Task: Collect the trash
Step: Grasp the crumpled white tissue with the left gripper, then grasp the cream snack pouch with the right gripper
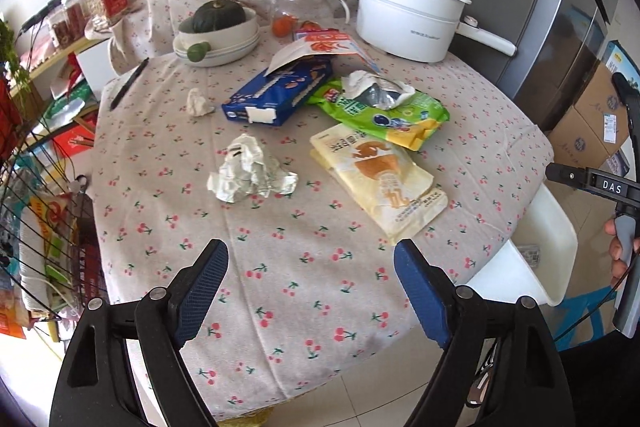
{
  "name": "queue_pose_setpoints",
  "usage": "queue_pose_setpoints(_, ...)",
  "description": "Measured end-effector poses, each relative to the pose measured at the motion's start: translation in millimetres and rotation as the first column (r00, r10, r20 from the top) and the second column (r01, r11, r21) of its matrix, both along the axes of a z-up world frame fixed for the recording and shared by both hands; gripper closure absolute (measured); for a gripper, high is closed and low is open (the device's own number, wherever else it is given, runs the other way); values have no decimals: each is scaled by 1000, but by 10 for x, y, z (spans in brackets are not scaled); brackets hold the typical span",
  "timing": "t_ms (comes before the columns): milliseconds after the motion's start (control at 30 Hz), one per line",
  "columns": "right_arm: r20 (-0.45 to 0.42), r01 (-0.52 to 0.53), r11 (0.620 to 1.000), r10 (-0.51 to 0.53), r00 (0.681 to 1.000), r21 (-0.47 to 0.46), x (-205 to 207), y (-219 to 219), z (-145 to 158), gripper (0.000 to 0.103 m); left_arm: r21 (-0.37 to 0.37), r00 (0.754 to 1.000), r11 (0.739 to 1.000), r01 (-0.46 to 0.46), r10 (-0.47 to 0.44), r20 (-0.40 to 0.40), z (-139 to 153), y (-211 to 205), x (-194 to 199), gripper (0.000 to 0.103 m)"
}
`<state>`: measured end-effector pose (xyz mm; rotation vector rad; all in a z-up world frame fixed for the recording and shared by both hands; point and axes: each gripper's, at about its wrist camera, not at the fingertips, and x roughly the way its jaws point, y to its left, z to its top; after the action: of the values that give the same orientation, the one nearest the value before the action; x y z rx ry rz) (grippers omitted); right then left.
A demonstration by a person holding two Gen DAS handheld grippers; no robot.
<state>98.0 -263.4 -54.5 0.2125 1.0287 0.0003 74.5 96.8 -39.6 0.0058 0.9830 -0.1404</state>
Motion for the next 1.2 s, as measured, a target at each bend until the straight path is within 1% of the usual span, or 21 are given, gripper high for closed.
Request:
queue_pose_setpoints(133, 12, -57, 998, 57, 998, -18, 78, 320, -7, 21, 11, 999, 999, -48, 48, 4, -47, 347, 37, 16)
queue_pose_setpoints(233, 5, -91, 995, 91, 996, -32, 138, 539, -56, 19, 1, 997, 997, -74, 74, -15, -167, 581, 102, 16)
queue_pose_setpoints(300, -5, -110, 993, 110, 994, -39, 179, 671, -99, 19, -19, 994, 995, -97, 96, -42, -275, 703, 167, 16)
queue_pose_setpoints(367, -16, -126, 991, 125, 992, -41, 214, 795, -149, 19, -59, 990, 991, -124, 120, -69, -364, 778, 246, 16)
queue_pose_setpoints(467, -25, -129, 991, 128, 991, -31, 267, 920, -205, 19, -122, 988, 982, -144, 135, -80, -441, 764, 397, 16)
queue_pose_setpoints(600, -34, -124, 992, 123, 992, -16, 351, 1030, -265, 19, -135, 990, 981, -140, 137, -33, -476, 583, 652, 16)
queue_pose_setpoints(700, -48, -121, 993, 121, 992, -5, 402, 1075, -316, 19, -145, 990, 980, -139, 135, -40, -537, 453, 873, 17)
queue_pose_setpoints(800, -58, -124, 992, 124, 991, 7, 425, 1084, -344, 19, -152, 990, 978, -143, 139, -36, -585, 398, 1032, 23)
queue_pose_setpoints(833, -59, -122, 992, 122, 991, 6, 429, 1079, -350, 19, -149, 988, 977, -151, 147, -38, -611, 389, 1070, 28)
queue_pose_setpoints(867, -62, -120, 993, 120, 991, 7, 434, 1073, -356, 19, -154, 987, 975, -159, 154, -44, -644, 386, 1104, 36)
queue_pose_setpoints(900, -65, -118, 993, 118, 991, 12, 438, 1064, -359, 19, -159, 985, 973, -168, 161, -54, -685, 386, 1132, 40)
queue_pose_setpoints(967, -73, -124, 992, 126, 989, 21, 454, 1058, -371, 19, -142, 981, 972, -189, 182, -61, -743, 392, 1158, 53)
queue_pose_setpoints(1000, -76, -132, 991, 133, 988, 19, 460, 1065, -377, 19, -134, 980, 971, -197, 191, -56, -751, 392, 1162, 56)
queue_pose_setpoints(1067, -77, -151, 988, 151, 986, 3, 466, 1102, -386, 19, -139, 977, 967, -213, 206, -58, -748, 412, 1170, 66)
queue_pose_setpoints(1133, -76, -174, 985, 172, 982, -18, 461, 1153, -397, 18, -158, 975, 962, -221, 213, -69, -747, 447, 1166, 72)
queue_pose_setpoints(1200, -76, -202, 979, 199, 977, -28, 461, 1215, -414, 18, -167, 974, 960, -225, 215, -77, -739, 473, 1158, 75)
